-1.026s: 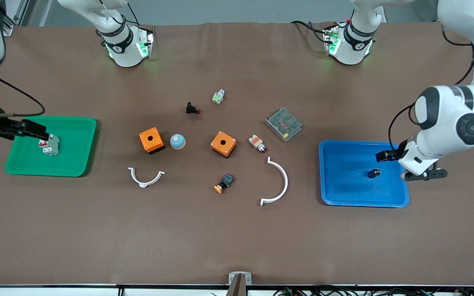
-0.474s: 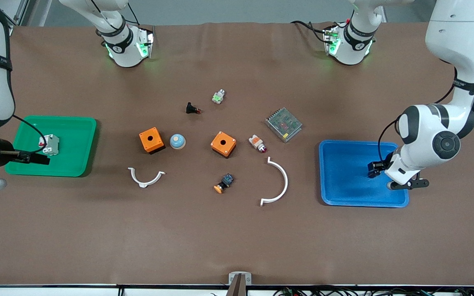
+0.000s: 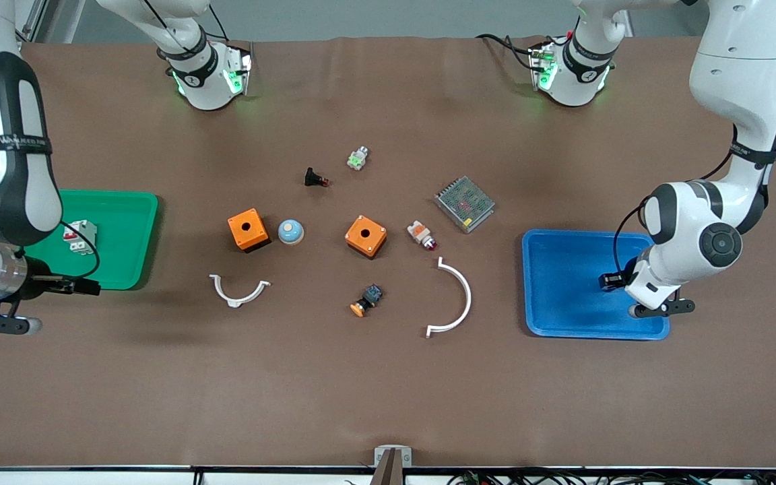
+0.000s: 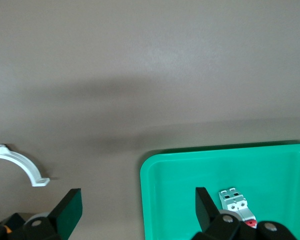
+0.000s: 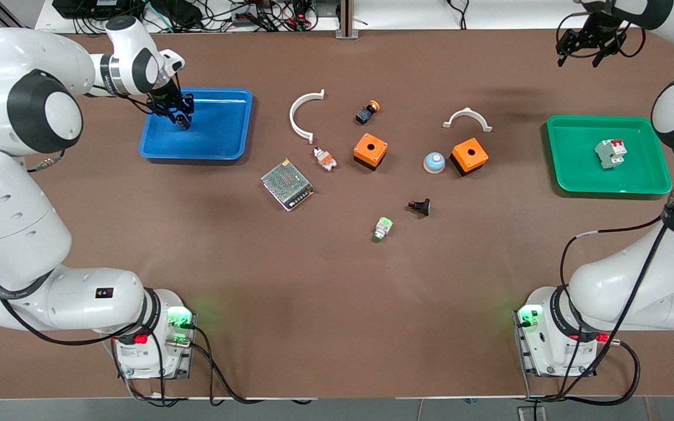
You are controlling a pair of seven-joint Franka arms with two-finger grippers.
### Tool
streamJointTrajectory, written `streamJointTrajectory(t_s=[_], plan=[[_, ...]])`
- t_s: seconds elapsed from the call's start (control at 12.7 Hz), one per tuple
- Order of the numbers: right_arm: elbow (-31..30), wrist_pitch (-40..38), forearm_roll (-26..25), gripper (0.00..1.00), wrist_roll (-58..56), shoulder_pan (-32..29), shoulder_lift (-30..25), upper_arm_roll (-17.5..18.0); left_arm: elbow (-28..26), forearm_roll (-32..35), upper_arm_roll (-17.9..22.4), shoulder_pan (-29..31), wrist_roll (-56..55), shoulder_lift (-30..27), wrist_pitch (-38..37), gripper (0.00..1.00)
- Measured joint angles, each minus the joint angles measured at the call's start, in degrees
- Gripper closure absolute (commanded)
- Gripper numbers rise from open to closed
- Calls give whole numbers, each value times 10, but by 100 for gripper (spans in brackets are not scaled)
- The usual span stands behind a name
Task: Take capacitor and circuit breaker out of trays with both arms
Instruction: 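Grasp the breaker with the right gripper while the left gripper grasps capacitor, then carry the black capacitor with the left gripper beside the white arc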
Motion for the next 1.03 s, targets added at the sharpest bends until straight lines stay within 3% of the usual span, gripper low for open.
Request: streamJointTrajectory(t_s=[0.16,0.55,0.79,1.03], plan=[[-34,54,-1,0,-9,-14,4,-3,0,0,0,0,0,2,0,98],[-97,154,-19,0,-158,-118,15,-5,19,0,-13,-2,0,-26,-56,99],[-113,155,-37,0,-173,-142,24,-5,48,-1,-58,-6,-40,-69,-103,99],[-162,157,-42,0,-200,-165,26,-5,81,-1,-123,-19,-158,-76,-133,100]])
